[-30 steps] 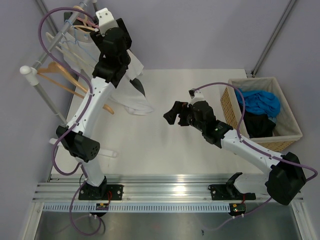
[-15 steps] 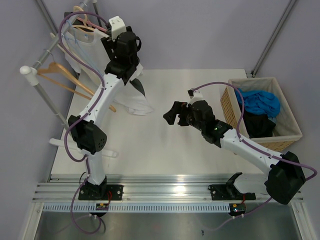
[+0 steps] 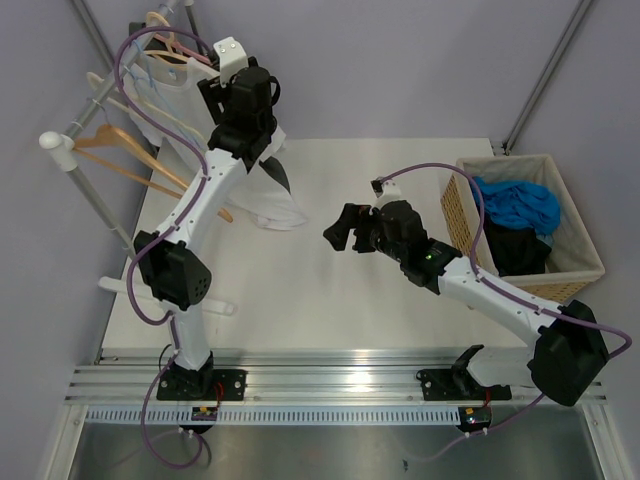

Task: Remove the t-shirt from the hanger
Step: Pick up the hanger from the clothesline.

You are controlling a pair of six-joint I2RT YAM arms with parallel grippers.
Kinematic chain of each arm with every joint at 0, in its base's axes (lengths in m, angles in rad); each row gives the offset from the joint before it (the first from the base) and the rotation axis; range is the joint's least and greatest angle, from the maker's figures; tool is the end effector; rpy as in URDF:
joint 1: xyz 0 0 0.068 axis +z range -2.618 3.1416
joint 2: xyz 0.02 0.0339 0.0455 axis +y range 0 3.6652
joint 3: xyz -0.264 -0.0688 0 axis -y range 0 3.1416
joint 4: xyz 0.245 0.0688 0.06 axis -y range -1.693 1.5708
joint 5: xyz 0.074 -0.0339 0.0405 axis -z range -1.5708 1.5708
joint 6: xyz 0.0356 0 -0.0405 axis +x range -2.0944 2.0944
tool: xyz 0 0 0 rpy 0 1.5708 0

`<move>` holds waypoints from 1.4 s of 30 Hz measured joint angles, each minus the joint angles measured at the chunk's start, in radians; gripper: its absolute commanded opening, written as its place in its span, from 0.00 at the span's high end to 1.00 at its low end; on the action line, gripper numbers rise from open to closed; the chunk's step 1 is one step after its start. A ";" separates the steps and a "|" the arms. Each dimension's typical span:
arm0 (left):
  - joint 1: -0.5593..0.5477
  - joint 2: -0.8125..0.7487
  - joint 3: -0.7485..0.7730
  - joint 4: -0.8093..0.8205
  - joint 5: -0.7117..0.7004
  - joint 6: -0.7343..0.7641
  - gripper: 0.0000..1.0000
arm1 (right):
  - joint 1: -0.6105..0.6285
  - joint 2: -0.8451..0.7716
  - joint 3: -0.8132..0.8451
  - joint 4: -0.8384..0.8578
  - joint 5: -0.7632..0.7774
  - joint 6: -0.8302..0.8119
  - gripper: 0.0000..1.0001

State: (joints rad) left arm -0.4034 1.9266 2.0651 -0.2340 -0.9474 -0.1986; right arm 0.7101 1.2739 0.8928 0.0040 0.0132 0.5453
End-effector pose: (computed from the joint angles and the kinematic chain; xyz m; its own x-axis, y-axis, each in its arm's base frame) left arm 0.4167 -0.1464 0.4452 0.0155 -0.1318 -0.9912 -0.5214 0.8448 -0.1205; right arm 0.2235 0.1916 0.2902 -0.5720 0.1922 -0.7974 -0.4045 0.7796 0.4781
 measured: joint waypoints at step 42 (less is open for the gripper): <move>0.062 -0.044 0.010 0.044 -0.001 0.124 0.34 | 0.036 0.104 0.084 -0.074 0.010 -0.047 0.01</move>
State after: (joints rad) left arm -0.3416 1.8828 2.0750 -0.1898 -0.9482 -0.0750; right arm 0.7464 1.3777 0.9764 -0.0696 0.0231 0.4984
